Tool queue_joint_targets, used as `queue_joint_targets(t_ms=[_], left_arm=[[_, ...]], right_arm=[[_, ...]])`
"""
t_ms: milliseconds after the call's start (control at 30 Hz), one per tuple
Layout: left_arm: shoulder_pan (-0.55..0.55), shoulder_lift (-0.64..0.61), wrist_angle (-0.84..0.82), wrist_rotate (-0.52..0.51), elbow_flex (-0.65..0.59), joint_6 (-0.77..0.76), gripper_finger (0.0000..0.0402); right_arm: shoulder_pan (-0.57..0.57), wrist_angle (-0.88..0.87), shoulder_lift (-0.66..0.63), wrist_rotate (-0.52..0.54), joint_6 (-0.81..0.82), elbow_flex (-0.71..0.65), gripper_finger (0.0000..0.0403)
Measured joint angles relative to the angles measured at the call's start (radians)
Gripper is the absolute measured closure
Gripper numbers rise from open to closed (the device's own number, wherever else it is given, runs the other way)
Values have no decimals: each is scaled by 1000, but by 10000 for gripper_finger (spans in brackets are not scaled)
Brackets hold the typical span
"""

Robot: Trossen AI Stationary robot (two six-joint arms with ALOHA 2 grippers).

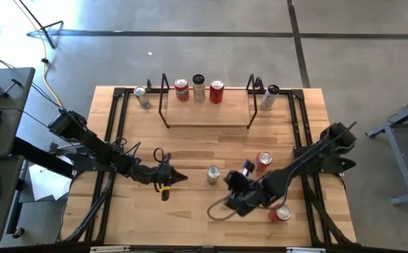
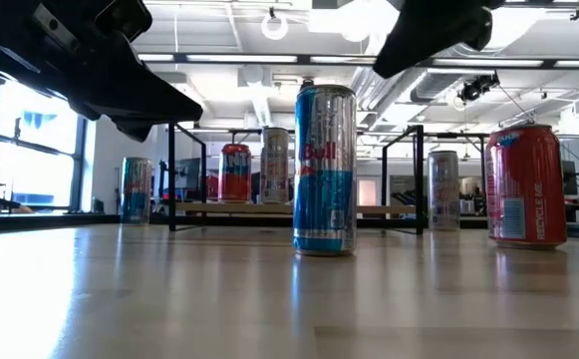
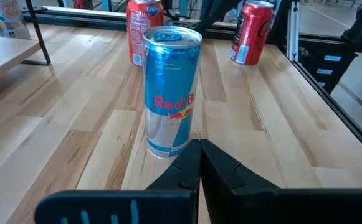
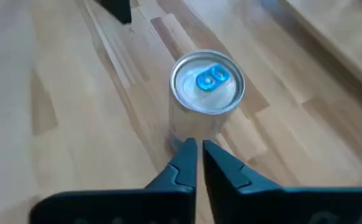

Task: Place canned beverage on shelf
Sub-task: Put the bottom blue soda can on the shelf

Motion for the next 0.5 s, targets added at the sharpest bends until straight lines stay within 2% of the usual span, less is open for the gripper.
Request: queue_joint_targets(t_ms=[133, 267, 400, 500], left_arm=[[0, 0, -1, 0, 0, 0, 401], [0, 0, -1, 0, 0, 0, 401], [0, 0, -1, 0, 0, 0, 402], [0, 0, -1, 0, 0, -1, 401]], right_arm=[[-60, 44, -9, -118, 8, 1, 325], [-112, 83, -9, -203, 10, 1, 222], [-133, 72, -8, -254, -14, 23, 122], [-132, 54, -8, -239, -23, 32, 89]])
